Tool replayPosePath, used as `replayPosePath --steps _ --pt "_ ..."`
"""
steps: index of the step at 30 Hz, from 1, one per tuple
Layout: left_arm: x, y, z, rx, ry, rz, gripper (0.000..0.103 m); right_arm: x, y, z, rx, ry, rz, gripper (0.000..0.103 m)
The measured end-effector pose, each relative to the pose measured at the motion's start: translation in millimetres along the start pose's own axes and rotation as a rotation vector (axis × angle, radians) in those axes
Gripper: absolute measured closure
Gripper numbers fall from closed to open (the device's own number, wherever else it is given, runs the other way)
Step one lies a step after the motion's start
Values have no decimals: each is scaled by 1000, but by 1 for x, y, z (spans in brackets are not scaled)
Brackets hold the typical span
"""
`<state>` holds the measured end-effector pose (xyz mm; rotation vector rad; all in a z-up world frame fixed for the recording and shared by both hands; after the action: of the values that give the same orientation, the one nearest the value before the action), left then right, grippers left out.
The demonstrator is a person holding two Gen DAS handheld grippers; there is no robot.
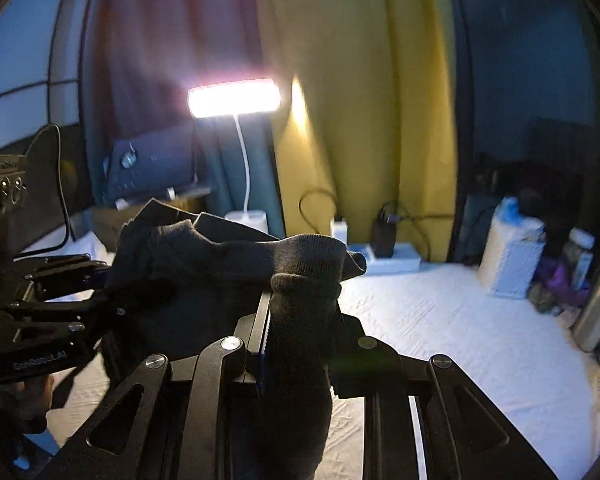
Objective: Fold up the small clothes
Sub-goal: 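Lift the folded brown shirt up off the bedspread with both grippers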
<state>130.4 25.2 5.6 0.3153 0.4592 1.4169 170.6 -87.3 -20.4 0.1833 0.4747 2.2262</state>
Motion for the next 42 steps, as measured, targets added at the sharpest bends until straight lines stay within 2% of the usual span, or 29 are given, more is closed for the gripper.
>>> replayPosePath --steps 6,11,23,31,37,42 --pt "-19 45 16 -98 -22 -15 81 12 61 20 -109 44 -32 80" --pt "-25 74 25 -156 -24 -12 82 24 97 36 -185 86 -44 81" --pt "-18 130 36 -269 -14 -12 83 59 148 69 -300 163 -43 81" --pt "-3 176 42 -357 -22 41 83 95 175 91 -372 224 -4 81" --pt "13 204 32 -366 -21 77 83 123 179 96 -394 246 57 81" --pt "36 191 14 -312 10 111 83 139 154 87 -344 242 111 81"
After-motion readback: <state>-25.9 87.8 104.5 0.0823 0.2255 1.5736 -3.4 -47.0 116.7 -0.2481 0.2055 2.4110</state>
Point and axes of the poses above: each gripper's, at about its wrist camera, not at the fingertips, and y roughly against the way its jaws point, x to its left, z to its top, the point moved 5 cm from there along -y, roughly the way its jaws point, and after that the axes turned 7 degrees about y, right-handed, at the moved point
